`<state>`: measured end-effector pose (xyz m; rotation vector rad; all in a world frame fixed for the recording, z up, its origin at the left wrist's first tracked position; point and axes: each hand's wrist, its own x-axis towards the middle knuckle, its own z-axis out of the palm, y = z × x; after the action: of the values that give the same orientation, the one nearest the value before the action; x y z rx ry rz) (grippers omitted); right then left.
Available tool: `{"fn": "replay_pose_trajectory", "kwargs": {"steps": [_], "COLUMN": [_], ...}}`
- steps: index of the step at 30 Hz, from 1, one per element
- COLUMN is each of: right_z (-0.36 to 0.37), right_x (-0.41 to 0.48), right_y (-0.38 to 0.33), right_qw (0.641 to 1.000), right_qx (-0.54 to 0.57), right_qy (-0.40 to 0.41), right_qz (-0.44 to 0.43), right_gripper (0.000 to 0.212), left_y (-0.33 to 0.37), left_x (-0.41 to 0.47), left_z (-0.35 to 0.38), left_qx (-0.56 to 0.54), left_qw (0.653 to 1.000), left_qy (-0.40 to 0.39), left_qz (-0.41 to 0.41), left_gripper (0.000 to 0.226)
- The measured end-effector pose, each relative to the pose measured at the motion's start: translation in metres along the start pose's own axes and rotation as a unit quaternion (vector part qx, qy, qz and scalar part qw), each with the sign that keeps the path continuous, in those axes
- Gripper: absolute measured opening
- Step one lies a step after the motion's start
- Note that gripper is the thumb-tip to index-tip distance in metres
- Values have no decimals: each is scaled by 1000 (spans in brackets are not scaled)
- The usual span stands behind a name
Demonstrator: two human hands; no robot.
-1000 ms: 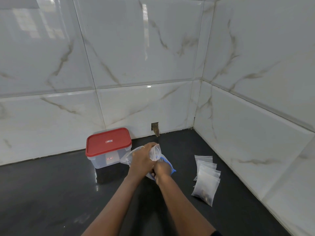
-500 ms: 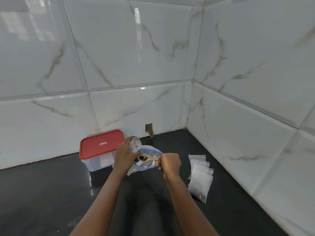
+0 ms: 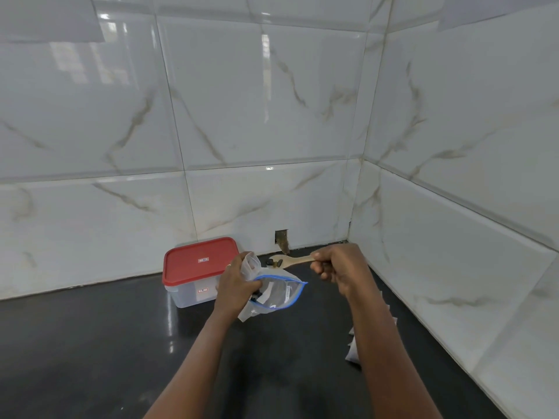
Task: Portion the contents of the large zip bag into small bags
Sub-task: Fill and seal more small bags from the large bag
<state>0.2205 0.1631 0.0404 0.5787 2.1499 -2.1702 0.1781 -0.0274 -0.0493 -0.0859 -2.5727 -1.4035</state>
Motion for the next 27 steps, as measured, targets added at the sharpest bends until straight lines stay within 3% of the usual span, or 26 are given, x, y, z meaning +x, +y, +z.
{"fn": "replay_pose_trajectory", "kwargs": {"steps": [7, 11, 17, 19, 24, 27], "right_z": [36, 49, 53, 52, 33, 28], "right_x": [-11, -11, -15, -16, -14, -7], "right_y": [-11, -6, -6, -7, -11, -4], "right_qw": [984, 939, 882, 885, 935, 939], "right_qx": [-130, -274, -381, -377, -273, -292], "right_qy": [-11, -6, -20, -20, 60, 63], "right_qz": [-121, -208, -278, -274, -219, -167], "right_gripper": [19, 22, 28, 27, 26, 22], "left_y": [-2, -1, -1, -2, -5, -6], "left_x": [-1, 0, 2, 2, 3, 3], "left_z": [3, 4, 2, 1, -4, -6], "left_qx": [-5, -11, -13, -13, -10, -15], "left_qw": [1000, 1000, 999, 999, 999, 999], "left_qy": [-1, 7, 18, 22, 30, 45], "left_qz": [-16, -18, -26, -26, -19, -24], "left_gripper": [65, 63, 64, 63, 51, 49]}}
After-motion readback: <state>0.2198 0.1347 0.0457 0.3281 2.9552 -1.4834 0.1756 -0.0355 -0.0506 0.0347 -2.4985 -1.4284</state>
